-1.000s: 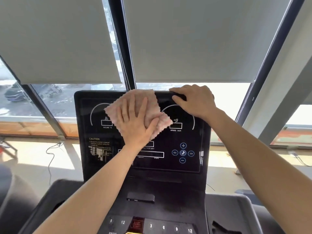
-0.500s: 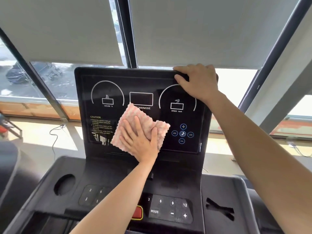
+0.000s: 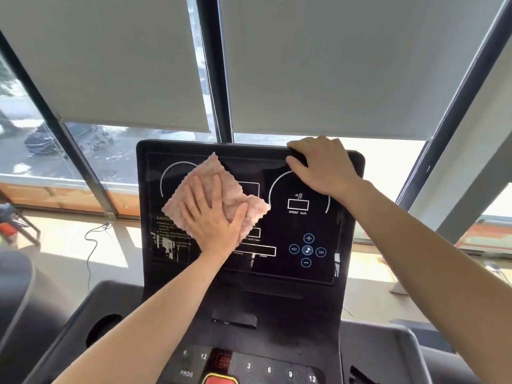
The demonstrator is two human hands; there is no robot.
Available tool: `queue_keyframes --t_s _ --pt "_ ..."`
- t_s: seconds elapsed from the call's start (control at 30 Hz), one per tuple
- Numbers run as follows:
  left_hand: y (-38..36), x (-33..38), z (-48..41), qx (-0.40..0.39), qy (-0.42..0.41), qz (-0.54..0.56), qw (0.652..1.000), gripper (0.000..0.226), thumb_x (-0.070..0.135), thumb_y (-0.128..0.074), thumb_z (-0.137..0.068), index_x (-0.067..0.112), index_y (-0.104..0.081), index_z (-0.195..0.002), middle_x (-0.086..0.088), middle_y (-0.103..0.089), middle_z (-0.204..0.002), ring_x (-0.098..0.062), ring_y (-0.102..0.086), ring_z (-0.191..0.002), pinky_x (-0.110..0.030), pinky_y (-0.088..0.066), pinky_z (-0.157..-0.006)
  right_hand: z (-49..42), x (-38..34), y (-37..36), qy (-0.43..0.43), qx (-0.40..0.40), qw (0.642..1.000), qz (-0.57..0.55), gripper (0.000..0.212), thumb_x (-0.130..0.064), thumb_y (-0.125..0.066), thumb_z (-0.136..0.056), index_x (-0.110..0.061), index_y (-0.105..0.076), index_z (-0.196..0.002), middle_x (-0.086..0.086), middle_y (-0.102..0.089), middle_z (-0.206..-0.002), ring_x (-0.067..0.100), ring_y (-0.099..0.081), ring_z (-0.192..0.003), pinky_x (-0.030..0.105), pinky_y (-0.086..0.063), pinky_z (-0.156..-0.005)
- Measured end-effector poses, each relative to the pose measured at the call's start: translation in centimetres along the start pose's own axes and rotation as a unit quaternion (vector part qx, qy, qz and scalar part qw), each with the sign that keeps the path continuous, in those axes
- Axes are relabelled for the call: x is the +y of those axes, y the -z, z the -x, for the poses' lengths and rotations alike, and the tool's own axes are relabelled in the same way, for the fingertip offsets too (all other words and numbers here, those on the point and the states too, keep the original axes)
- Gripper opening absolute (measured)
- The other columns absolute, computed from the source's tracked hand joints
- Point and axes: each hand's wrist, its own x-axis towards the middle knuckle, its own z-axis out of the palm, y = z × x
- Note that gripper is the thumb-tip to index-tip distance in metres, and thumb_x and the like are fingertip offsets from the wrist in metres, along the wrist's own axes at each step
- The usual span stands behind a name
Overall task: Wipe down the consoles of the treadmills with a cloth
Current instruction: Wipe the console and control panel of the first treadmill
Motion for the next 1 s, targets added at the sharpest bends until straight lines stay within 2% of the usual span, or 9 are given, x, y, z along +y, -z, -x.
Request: queue_keyframes --t_s 0.17,0.37,0.53,0.7,0.83,0.9,0.93,1.0 --pt "1.8 1.1 -5.9 0.011 0.022 0.003 1.000 0.088 0.083 -0.008 -0.091 0.034 0.009 -0.161 -0.013 0.001 -0.172 -0.035 0.001 -0.158 -0.057 -0.005 -0.126 -1.9 -2.3 0.3 0.053 -0.042 0.998 -0.015 0.043 -0.045 -0.045 -0.104 -0.029 -0.056 -0.142 0.004 -0.066 -0.134 0.033 -0.059 -0.121 0.047 -0.047 -0.097" --pt "3.6 0.8 -10.3 0.023 -0.010 -0.009 1.000 0.078 0.076 -0.006 -0.095 0.036 -0.017 -0.161 -0.007 -0.007 -0.172 -0.035 -0.002 -0.158 -0.058 -0.002 -0.125 -4.1 -4.2 -0.4 0.081 -0.072 0.993 -0.046 0.042 -0.043 -0.042 -0.106 -0.035 -0.051 -0.146 0.001 -0.063 -0.138 0.028 -0.057 -0.128 0.042 -0.046 -0.099" --pt "3.7 0.0 -10.4 0.021 -0.032 -0.008 0.999 0.076 0.074 -0.009 -0.097 0.035 -0.015 -0.162 -0.006 -0.006 -0.172 -0.034 -0.002 -0.158 -0.057 -0.001 -0.126 -4.9 -5.2 -0.9 0.096 -0.062 0.992 -0.047 0.041 -0.043 -0.042 -0.106 -0.040 -0.049 -0.146 -0.003 -0.065 -0.134 0.025 -0.058 -0.126 0.041 -0.047 -0.093" --pt "2.6 -1.3 -6.4 -0.005 0.026 0.026 0.999 0.087 0.078 -0.010 -0.093 0.028 0.003 -0.163 -0.011 0.001 -0.172 -0.031 0.001 -0.158 -0.055 -0.002 -0.127 -4.4 -5.4 -2.1 0.078 -0.018 0.996 -0.028 0.041 -0.047 -0.040 -0.105 -0.042 -0.049 -0.145 -0.007 -0.064 -0.134 0.023 -0.058 -0.124 0.038 -0.046 -0.086" --pt "0.8 -2.6 0.0 -0.010 0.048 0.014 0.999 0.082 0.077 -0.007 -0.094 0.034 0.026 -0.156 -0.018 -0.008 -0.170 -0.038 -0.008 -0.157 -0.056 -0.005 -0.127 -4.2 -5.5 -2.5 0.079 0.005 0.997 -0.020 0.041 -0.047 -0.039 -0.105 -0.041 -0.051 -0.144 -0.007 -0.066 -0.130 0.024 -0.061 -0.120 0.036 -0.044 -0.079" --pt "-0.4 -3.1 2.8 -0.021 0.073 0.001 0.997 0.083 0.074 -0.012 -0.096 0.029 0.015 -0.160 -0.019 -0.010 -0.169 -0.040 -0.010 -0.156 -0.057 -0.007 -0.126 -4.2 -5.6 -2.8 0.078 0.017 0.997 -0.013 0.040 -0.046 -0.040 -0.105 -0.041 -0.052 -0.143 -0.006 -0.068 -0.126 0.025 -0.062 -0.117 0.035 -0.042 -0.076" --pt "-0.8 -3.2 3.9 -0.029 0.092 0.001 0.995 0.082 0.072 -0.017 -0.097 0.026 0.002 -0.162 -0.021 -0.013 -0.169 -0.041 -0.012 -0.156 -0.058 -0.009 -0.126 -4.2 -5.6 -2.8 0.077 0.021 0.997 -0.009 0.040 -0.046 -0.039 -0.105 -0.041 -0.053 -0.142 -0.005 -0.069 -0.124 0.026 -0.063 -0.115 0.035 -0.043 -0.075" --pt "-1.4 -3.2 5.5 -0.041 0.130 0.009 0.991 0.074 0.068 -0.027 -0.096 0.019 -0.023 -0.152 -0.024 -0.021 -0.165 -0.044 -0.017 -0.154 -0.062 -0.015 -0.123 -4.2 -5.7 -2.9 0.074 0.024 0.997 -0.004 0.040 -0.046 -0.039 -0.105 -0.041 -0.053 -0.142 -0.005 -0.069 -0.123 0.027 -0.063 -0.113 0.037 -0.045 -0.076"
